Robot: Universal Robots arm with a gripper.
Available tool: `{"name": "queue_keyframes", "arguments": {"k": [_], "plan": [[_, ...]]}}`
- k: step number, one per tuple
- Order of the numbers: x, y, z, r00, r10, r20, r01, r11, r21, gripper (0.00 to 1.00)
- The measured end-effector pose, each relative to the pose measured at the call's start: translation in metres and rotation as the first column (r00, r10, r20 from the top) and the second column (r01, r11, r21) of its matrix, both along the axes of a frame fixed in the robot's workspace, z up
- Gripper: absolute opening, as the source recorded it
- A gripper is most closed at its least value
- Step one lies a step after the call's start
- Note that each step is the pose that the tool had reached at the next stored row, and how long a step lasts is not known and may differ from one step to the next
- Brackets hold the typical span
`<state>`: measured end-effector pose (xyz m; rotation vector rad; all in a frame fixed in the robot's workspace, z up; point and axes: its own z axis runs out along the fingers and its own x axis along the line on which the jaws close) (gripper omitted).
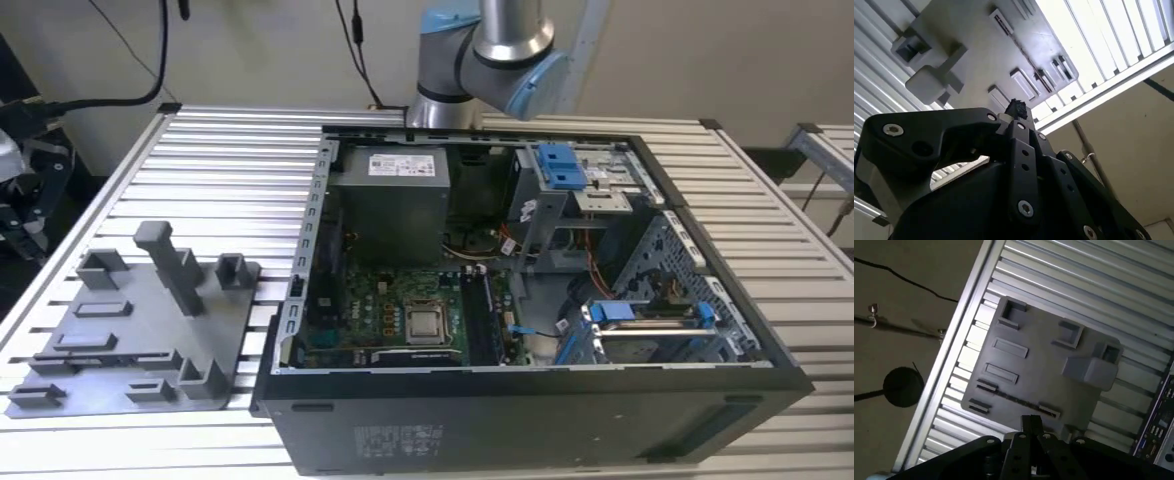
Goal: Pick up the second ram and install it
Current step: 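Pick up the second ram and move it above second insertion slot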
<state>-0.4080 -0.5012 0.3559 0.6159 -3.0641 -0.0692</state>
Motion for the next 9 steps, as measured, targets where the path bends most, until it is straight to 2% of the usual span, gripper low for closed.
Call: {"name": "queue_keyframes", "arguments": {"k": [5,9], "plan": [[-0.0001,0.0000,0.0000,0.9980,0.063,0.0000,-0.063,0.9980,-0.0007,0.11],[-0.0002,0.0000,0.0000,0.9976,0.070,0.0001,-0.070,0.9976,-0.0007,0.11]]}}
